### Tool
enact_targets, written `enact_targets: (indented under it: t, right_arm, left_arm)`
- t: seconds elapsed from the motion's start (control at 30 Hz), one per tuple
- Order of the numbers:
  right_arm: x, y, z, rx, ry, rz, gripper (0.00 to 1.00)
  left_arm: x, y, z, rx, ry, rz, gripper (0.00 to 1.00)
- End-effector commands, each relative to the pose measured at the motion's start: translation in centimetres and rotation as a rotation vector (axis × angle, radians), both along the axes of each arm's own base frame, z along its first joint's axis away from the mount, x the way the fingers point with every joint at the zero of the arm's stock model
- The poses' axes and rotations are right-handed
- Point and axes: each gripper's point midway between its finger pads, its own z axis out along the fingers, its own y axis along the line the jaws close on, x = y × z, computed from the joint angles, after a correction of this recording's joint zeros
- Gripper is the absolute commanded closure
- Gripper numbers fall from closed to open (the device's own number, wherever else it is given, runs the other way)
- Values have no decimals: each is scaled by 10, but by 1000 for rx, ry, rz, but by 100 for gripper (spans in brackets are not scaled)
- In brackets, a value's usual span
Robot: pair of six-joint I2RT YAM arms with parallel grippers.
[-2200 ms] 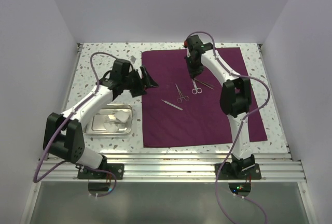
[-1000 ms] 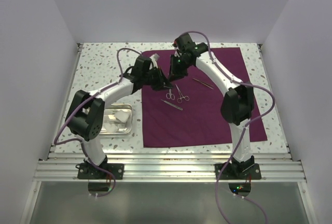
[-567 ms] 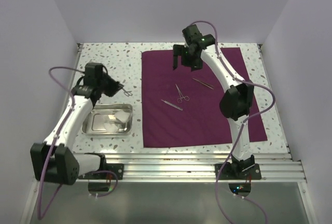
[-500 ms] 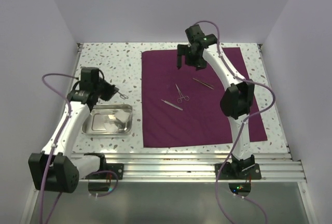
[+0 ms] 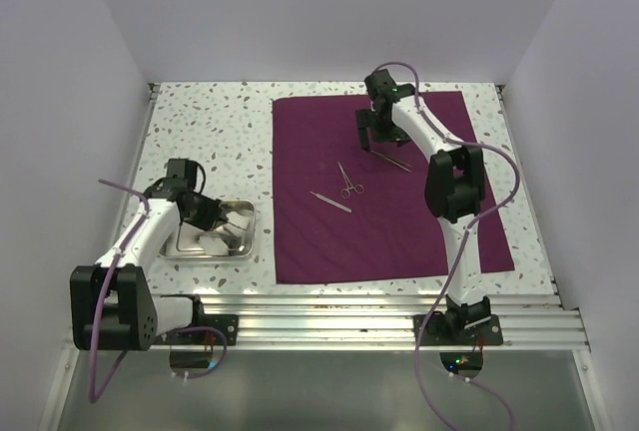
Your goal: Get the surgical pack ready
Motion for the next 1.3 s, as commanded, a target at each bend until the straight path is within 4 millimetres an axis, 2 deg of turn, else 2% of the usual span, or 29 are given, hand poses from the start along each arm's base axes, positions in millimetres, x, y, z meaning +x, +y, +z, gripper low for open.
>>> enact_targets:
  t: [0.0,0.07,0.13,0.17,0.23,0.27,0.3,0.4,0.63,0.83,1.03,1.27]
  right_arm:
    - [23,7,13,43,-114,111,12]
    - [31,5,13,85,-132,120,16]
    - [35,2,4,113,-106,110,19]
    - [38,2,10,136,-106,109,25]
    - [37,3,0,143,-72,120,30]
    - [38,6,2,157,-74,129,39]
    - [37,7,1,159,-72,130,42]
    - [33,7,-3,165,-65,130,43]
    - [22,8,-17,180,-25,164,44]
    - [19,5,-26,159,-2,164,53]
    - [19,4,-32,146,9,166,58]
    - [15,4,-40,147,28,169,59]
  left_arm:
    - [7,4,-9,-29,0,35,91]
    - [9,8,-11,-8,5,25,86]
    - [9,10,-14,-1,18,20,74]
    - [9,9,-16,-4,24,11,70]
    - [10,9,-15,-11,22,5,61]
    - [11,9,-13,-13,15,1,58]
    - [12,10,-12,-11,13,-3,51]
    - [18,9,-2,-7,-10,-32,42]
    - [33,1,21,-29,-67,-78,35]
    - [47,-14,37,-53,-125,-145,34]
    - [54,-20,44,-74,-155,-182,34]
    - [55,-35,47,-106,-171,-226,35]
